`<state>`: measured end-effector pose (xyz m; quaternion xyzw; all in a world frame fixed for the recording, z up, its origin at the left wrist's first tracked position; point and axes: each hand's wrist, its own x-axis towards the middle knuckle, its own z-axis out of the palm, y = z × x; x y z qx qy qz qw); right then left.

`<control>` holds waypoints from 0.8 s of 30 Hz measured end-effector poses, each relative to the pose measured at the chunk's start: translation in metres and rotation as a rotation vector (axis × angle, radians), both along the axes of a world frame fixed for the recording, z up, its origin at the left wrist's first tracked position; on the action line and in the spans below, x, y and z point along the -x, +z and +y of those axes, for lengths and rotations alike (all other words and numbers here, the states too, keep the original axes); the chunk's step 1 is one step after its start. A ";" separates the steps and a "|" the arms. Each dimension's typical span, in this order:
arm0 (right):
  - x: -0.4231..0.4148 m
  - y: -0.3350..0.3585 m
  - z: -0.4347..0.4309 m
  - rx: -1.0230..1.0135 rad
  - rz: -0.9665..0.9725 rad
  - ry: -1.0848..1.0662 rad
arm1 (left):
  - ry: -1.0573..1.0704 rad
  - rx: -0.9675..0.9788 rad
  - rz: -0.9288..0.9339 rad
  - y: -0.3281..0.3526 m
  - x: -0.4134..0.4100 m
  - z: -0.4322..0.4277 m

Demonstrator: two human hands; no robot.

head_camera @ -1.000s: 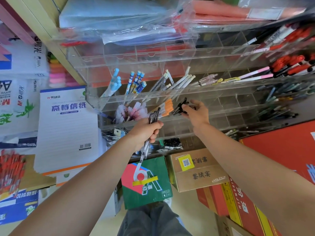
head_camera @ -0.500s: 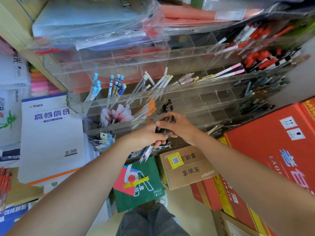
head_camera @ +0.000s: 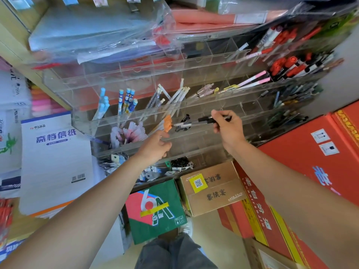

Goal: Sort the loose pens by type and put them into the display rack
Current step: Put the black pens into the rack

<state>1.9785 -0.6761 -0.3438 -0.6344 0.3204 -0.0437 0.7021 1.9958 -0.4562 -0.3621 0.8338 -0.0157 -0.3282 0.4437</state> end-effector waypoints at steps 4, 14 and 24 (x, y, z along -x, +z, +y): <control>-0.015 0.001 0.012 0.137 -0.024 0.010 | -0.036 -0.035 -0.058 -0.001 -0.006 -0.003; -0.033 -0.041 0.042 0.406 0.126 0.285 | -0.002 0.063 -0.169 0.000 -0.005 -0.001; -0.014 -0.047 0.041 0.312 0.228 0.284 | 0.028 0.020 -0.191 -0.010 0.002 0.010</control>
